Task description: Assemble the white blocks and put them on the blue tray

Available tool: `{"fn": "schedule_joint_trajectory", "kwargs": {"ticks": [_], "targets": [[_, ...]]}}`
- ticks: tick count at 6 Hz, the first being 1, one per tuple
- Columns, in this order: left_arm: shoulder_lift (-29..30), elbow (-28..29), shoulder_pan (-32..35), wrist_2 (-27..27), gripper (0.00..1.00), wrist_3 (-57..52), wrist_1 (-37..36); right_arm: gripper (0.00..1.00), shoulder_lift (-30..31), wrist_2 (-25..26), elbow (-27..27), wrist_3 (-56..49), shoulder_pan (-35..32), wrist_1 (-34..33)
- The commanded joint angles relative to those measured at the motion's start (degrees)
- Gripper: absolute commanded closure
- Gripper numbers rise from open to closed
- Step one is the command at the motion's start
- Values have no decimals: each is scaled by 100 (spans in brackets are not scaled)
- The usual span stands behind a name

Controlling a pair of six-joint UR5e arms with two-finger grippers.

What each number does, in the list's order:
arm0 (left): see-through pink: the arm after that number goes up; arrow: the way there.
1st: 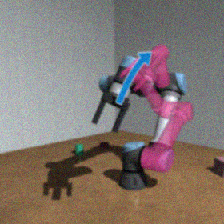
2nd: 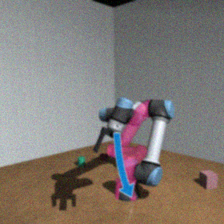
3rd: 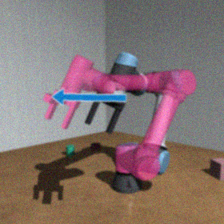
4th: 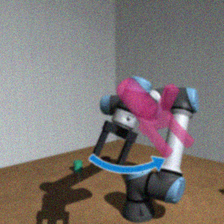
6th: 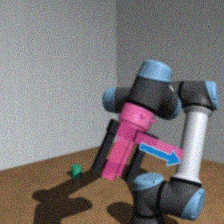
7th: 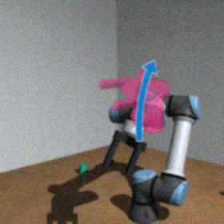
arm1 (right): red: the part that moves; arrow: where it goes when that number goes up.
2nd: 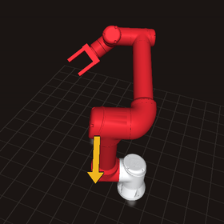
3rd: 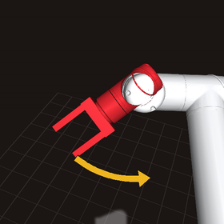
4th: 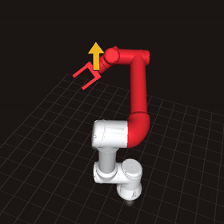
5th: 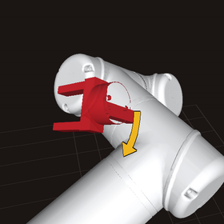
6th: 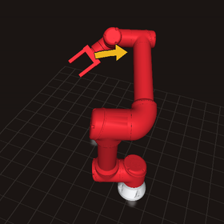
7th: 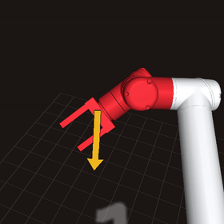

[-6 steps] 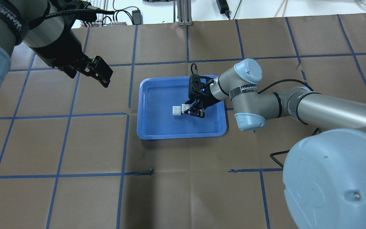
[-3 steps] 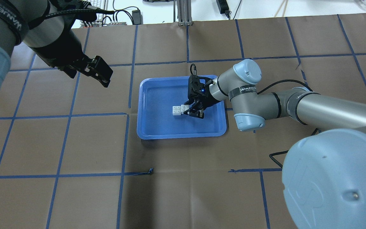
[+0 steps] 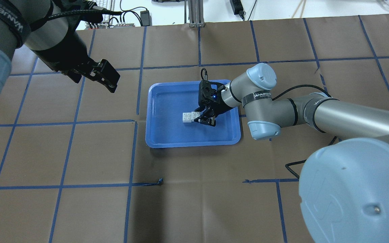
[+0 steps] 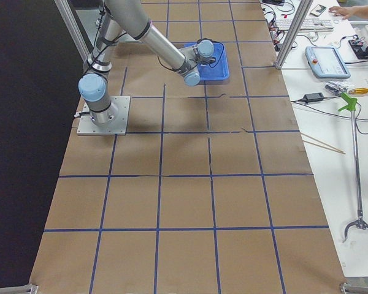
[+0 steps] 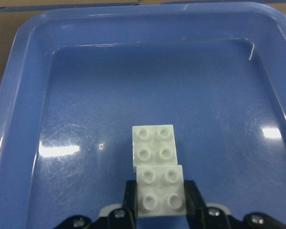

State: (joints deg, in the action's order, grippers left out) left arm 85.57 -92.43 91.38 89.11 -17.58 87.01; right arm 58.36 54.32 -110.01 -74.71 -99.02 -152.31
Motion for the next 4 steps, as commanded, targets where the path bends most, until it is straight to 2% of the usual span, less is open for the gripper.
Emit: {"fn": "schedule_joint_trajectory", "kwargs": {"ticks": [1, 2, 4], "targets": [[-6, -3, 3, -8, 1, 0, 0, 73, 0, 0, -3, 0, -4, -1], [-6, -3, 3, -8, 1, 0, 0, 73, 0, 0, -3, 0, -4, -1], [-6, -3, 3, 1, 1, 0, 0, 63, -9, -26, -3, 0, -4, -1]]}}
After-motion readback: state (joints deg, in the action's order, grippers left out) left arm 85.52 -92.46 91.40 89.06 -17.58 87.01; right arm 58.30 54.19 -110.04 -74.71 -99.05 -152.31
